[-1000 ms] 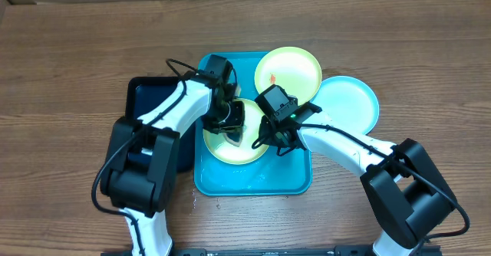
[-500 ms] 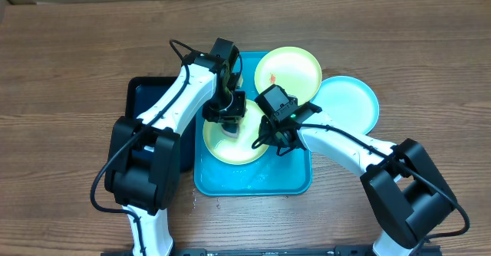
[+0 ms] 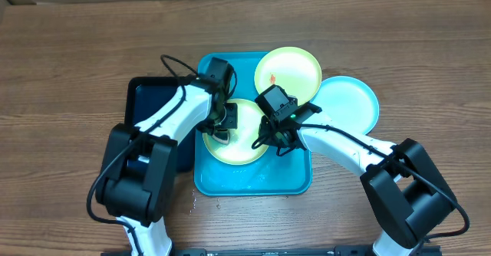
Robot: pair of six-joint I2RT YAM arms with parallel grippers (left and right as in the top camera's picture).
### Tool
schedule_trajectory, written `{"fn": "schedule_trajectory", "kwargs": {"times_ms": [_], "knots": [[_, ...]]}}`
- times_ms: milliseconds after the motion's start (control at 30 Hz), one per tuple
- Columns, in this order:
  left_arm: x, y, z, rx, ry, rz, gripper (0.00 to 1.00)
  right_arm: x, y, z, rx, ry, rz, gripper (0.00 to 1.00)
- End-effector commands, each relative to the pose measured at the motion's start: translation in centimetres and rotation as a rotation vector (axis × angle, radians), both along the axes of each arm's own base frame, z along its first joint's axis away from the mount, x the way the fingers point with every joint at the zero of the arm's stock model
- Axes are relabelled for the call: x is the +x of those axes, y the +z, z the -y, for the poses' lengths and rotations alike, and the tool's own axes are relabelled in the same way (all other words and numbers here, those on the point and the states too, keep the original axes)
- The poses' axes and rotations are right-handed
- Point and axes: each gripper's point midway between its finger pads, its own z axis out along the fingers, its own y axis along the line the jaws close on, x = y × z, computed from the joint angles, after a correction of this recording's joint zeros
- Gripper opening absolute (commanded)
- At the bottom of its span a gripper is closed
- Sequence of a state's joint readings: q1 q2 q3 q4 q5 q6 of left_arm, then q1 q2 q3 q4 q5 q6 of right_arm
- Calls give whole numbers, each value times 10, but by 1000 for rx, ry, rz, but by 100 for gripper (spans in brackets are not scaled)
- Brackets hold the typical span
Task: Clean dirty plates on tray and stack at the side
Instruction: 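Scrub the yellow plate with the sponge while the right gripper holds it, then return the sponge to the black tray with the left gripper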
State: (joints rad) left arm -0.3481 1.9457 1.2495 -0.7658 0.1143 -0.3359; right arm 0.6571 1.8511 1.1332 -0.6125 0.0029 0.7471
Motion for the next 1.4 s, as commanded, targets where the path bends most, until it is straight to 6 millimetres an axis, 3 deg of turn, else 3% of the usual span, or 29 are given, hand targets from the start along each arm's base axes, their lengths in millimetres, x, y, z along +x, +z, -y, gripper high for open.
{"fn": "schedule_trajectory", "kwargs": {"times_ms": [0,67,167,267,433,567,733,867,1067,1367], "knots": [[-51,-19,42,-256,-118,-206,4,-3,0,-1,5,9,0,4],[-54,-2,67,-423,-183,-218,4,-3,1,-1,5,9,1,4],[-48,32,88,-605,-243,-207,4,-3,1,-1,5,9,1,4],[-27,66,84,-645,-227,-171,4,-3,0,-1,3,9,-1,4],[10,112,42,-521,-152,-50,4,-3,0,-1,3,9,-1,4],[15,132,-1,-371,-87,11,4,-3,0,-1,3,9,-1,4],[8,143,-71,-102,53,48,4,-4,0,-1,3,10,-2,4],[-3,144,-115,91,165,30,4,-4,0,-1,3,10,-2,4],[-16,124,-154,309,331,0,4,-4,0,-1,3,10,-2,6],[-34,48,-164,358,370,-13,4,-4,0,-1,3,9,-2,9]]}}
